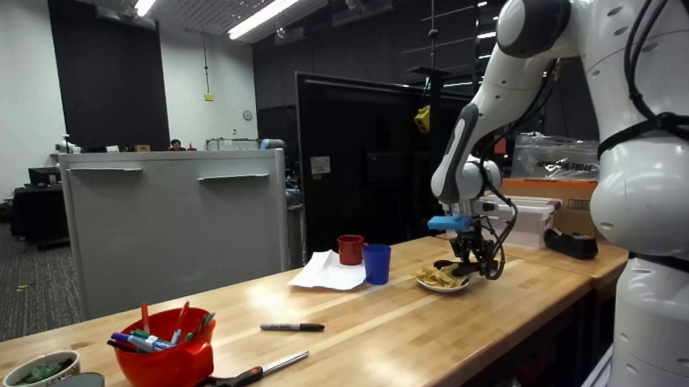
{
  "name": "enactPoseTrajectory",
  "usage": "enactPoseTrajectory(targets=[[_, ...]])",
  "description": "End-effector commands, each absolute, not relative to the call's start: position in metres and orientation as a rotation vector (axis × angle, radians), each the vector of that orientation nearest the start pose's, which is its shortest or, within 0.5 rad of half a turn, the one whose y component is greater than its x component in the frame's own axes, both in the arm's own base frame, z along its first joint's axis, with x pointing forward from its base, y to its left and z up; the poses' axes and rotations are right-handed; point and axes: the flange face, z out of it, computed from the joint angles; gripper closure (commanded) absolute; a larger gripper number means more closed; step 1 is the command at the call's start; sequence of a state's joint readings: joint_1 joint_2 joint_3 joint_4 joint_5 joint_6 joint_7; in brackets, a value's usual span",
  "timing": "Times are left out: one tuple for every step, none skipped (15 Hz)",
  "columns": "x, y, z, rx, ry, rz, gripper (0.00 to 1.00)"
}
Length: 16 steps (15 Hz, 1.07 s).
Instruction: Use the black tongs to get some chips from the white plate
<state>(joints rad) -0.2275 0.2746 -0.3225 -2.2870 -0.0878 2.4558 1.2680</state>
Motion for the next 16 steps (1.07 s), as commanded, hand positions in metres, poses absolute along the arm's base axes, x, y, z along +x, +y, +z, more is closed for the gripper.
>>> enactPoseTrajectory(targets=[[0.4444,-0.2695,0.2344,-2.127,2.527,0.033,0.29],[0.4445,-0.2693,0.2348,-2.128,2.525,0.029,0.28],[0.4447,-0.2691,0.2353,-2.129,2.525,0.024,0.28],[0.4448,-0.2691,0.2358,-2.129,2.523,0.019,0.4],[0.4446,-0.2692,0.2363,-2.129,2.522,0.016,0.46],[0.4447,-0.2694,0.2365,-2.128,2.522,0.014,0.6],[0.4446,-0.2694,0.2366,-2.128,2.522,0.013,0.68],[0.4448,-0.2695,0.2365,-2.128,2.523,0.01,0.76],[0.445,-0.2694,0.2364,-2.129,2.522,0.009,0.82],[0.4451,-0.2694,0.2364,-2.128,2.522,0.008,0.83],[0.4455,-0.2692,0.2359,-2.13,2.522,0.009,0.82],[0.4454,-0.269,0.2362,-2.131,2.522,0.007,0.85],[0.4459,-0.269,0.2363,-2.131,2.522,0.004,0.84],[0.4457,-0.2687,0.2362,-2.132,2.521,0.004,0.83],[0.4454,-0.2686,0.2365,-2.133,2.522,0.003,0.83],[0.4457,-0.2686,0.2366,-2.134,2.522,0.0,0.84]])
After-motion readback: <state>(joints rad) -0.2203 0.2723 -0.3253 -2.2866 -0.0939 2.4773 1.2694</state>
